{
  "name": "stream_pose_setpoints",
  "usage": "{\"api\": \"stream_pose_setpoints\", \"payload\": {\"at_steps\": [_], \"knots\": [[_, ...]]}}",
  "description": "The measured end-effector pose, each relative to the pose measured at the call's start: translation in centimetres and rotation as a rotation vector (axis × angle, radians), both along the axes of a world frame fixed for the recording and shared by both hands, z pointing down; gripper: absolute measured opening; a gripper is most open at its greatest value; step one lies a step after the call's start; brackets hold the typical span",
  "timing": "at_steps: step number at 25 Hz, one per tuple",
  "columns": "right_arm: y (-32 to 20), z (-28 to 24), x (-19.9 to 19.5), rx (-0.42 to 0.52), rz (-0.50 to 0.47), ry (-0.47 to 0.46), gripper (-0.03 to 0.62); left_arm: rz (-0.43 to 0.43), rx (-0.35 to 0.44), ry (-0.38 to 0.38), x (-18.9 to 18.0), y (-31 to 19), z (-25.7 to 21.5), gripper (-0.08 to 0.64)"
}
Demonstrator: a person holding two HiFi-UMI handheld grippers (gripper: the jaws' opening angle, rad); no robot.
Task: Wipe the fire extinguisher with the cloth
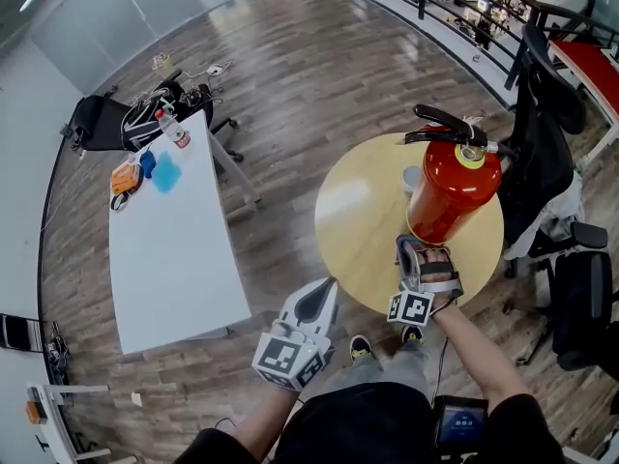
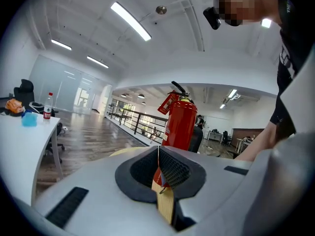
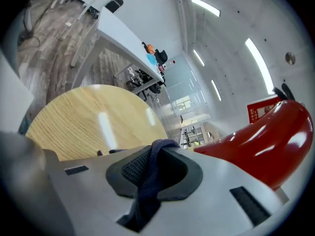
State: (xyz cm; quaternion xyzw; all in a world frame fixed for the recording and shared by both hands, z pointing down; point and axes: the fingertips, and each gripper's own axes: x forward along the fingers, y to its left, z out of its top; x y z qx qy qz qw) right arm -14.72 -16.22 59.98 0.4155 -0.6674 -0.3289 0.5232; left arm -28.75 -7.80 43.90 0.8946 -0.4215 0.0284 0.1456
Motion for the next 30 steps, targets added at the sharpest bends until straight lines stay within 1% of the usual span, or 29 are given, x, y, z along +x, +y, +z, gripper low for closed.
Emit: {"api": "stream_pose_setpoints", "payload": {"at_steps": [3, 5, 8, 10, 12, 14, 16, 18, 19, 21, 23, 24, 26, 28, 30], "knots": [[0.0, 4.1, 0.4, -0.064, 0.019, 0.045, 0.052, -0.009, -0.009, -0.009, -0.2, -0.1, 0.4, 0.025], [0.1, 5.6, 0.2, -0.069, 0.018, 0.071, 0.052, -0.013, -0.015, -0.017, -0.5, 0.0, 0.5, 0.025], [0.0, 6.6, 0.2, -0.066, 0.004, 0.126, 0.052, -0.016, -0.017, -0.022, -0.7, -0.1, 0.7, 0.025], [0.1, 5.7, 0.4, -0.062, 0.000, 0.126, 0.052, -0.014, -0.010, -0.021, -0.7, -0.1, 0.7, 0.025], [0.5, 3.5, 0.2, -0.041, -0.014, 0.098, 0.052, -0.010, -0.009, -0.017, -0.7, -0.1, 0.8, 0.025], [0.8, -0.4, -0.1, 0.024, -0.044, 0.073, 0.052, -0.004, -0.008, -0.006, -0.5, -0.1, 0.6, 0.025], [0.8, -6.3, -0.4, 0.129, -0.060, 0.025, 0.052, 0.003, -0.005, 0.010, -0.1, -0.2, 0.4, 0.025], [0.8, -13.6, -0.6, 0.247, -0.061, -0.040, 0.052, 0.014, -0.001, 0.027, 0.5, -0.3, 0.2, 0.025], [0.8, -17.2, -0.5, 0.291, -0.063, -0.069, 0.052, 0.022, 0.004, 0.033, 0.9, -0.3, 0.0, 0.025], [0.8, -23.3, -0.4, 0.340, -0.067, -0.117, 0.054, 0.041, 0.023, 0.042, 1.7, -0.5, -0.6, 0.025], [0.9, -27.3, -0.2, 0.360, -0.061, -0.149, 0.054, 0.059, 0.050, 0.045, 2.4, -0.6, -1.6, 0.025], [1.0, -28.3, -0.1, 0.357, -0.054, -0.162, 0.054, 0.064, 0.061, 0.045, 2.5, -0.7, -2.1, 0.025], [1.1, -28.3, -0.1, 0.346, -0.047, -0.167, 0.052, 0.068, 0.073, 0.042, 2.7, -0.9, -2.7, 0.025], [1.2, -26.4, -0.3, 0.333, -0.050, -0.141, 0.052, 0.069, 0.075, 0.027, 2.7, -0.9, -2.9, 0.025], [1.1, -23.1, -0.3, 0.303, -0.052, -0.115, 0.052, 0.070, 0.073, 0.008, 2.9, -0.8, -2.8, 0.025]]}}
